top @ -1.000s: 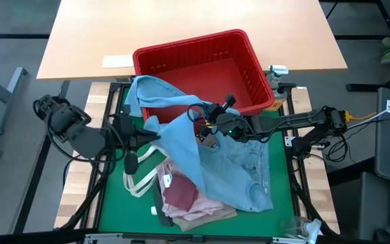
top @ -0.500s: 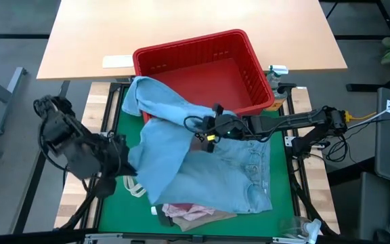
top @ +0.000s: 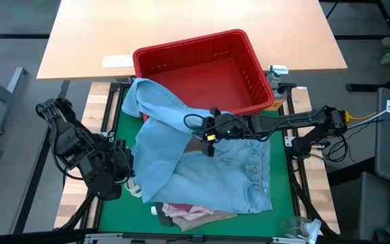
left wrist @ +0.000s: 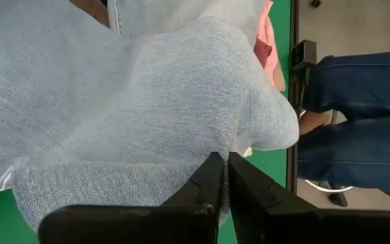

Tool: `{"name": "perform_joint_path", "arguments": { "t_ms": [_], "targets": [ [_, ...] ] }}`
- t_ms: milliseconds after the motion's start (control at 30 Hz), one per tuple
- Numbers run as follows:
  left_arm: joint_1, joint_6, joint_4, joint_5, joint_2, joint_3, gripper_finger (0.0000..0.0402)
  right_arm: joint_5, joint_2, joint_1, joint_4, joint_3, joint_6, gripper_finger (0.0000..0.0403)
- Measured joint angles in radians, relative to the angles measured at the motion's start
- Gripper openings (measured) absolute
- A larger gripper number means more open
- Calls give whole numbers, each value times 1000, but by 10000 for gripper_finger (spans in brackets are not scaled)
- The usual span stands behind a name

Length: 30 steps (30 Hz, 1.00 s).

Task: Fold laundry
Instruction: Fold the blue jeans

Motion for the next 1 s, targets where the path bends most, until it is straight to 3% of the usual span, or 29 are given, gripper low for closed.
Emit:
{"name": "perform_joint_path", "arguments": {
  "t_ms": [133, 267, 433, 567, 733, 1000],
  "targets": [
    [0, 0, 0, 0, 0, 0, 17, -11, 0, 1, -24, 8, 79, 132],
    [0, 0, 0, 0, 0, 0, 18, -118, 3, 0, -265, 120, 157, 170],
    [0, 1, 0, -1, 0, 0, 18, -256, 2, 11, -536, 224, 286, 181],
    [0, 1, 0, -1, 0, -1, 18, -264, 2, 78, -625, 226, 291, 182],
    [0, 1, 1, -1, 0, -1, 18, -256, 2, 219, -664, 151, 343, 182],
    [1, 1, 3, -10, 0, -1, 18, -239, 2, 374, -617, -81, 663, 182]
  ]
}}
